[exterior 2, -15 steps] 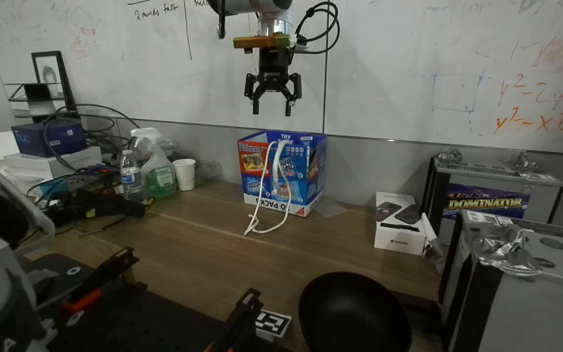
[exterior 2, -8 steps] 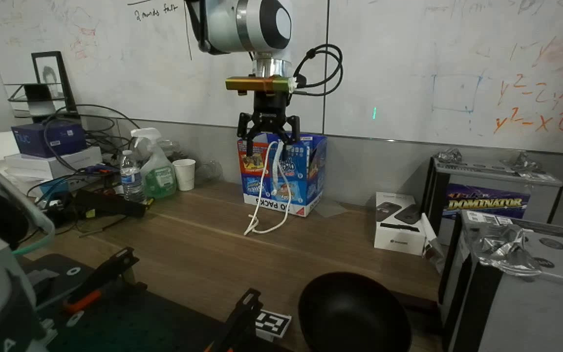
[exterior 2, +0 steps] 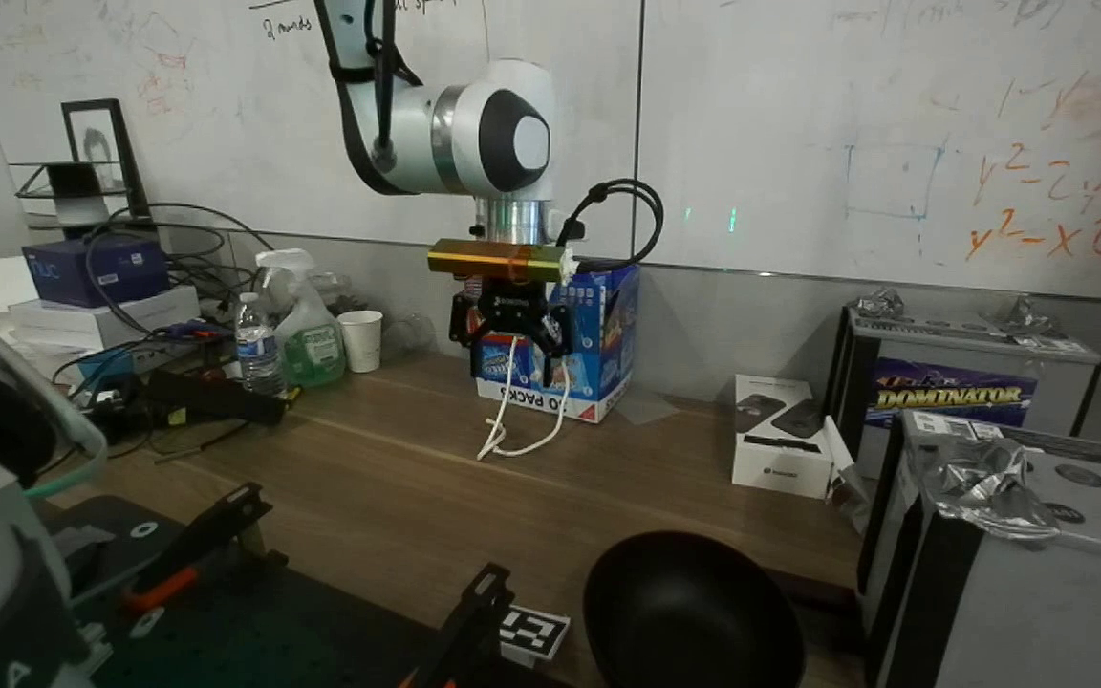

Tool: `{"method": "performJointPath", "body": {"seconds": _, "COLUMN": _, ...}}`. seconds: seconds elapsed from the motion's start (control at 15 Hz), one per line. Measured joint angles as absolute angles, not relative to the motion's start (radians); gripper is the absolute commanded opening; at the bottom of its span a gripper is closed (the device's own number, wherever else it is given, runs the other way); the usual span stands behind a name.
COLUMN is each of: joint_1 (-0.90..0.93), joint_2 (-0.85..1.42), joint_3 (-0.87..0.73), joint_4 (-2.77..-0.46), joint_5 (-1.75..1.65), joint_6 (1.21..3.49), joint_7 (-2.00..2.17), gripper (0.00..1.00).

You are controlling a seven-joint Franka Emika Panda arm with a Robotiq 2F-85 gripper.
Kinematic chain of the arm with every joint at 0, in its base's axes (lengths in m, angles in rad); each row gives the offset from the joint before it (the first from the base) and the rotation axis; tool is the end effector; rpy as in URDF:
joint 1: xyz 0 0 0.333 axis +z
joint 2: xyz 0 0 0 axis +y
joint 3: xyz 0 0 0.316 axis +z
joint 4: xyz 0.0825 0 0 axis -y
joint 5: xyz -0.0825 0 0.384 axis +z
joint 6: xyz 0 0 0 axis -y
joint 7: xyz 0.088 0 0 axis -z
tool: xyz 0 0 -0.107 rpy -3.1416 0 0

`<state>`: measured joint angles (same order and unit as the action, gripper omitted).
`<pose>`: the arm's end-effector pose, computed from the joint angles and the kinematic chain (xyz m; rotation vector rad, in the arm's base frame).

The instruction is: Put the ropes in the box

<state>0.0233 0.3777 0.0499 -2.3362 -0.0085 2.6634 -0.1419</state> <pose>0.5087 0.0388 0.1701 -3.1054 -0.3425 0.0772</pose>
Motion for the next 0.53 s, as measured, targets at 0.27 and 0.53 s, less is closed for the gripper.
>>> {"method": "performJointPath", "body": {"seconds": 0.27, "joint_1": 0.003, "joint_2": 0.465, "joint_3": 0.101, "joint_4": -2.32, "joint_5": 0.015, "joint_6": 2.755, "joint_7": -0.183, "gripper": 1.0}}
{"method": "performJointPath", "body": {"seconds": 0.53, "joint_1": -0.024, "joint_2": 0.559, "joint_3": 0.141, "joint_4": -2.263, "joint_5": 0.016, "joint_6": 2.783, "joint_7": -0.2, "gripper": 1.0}}
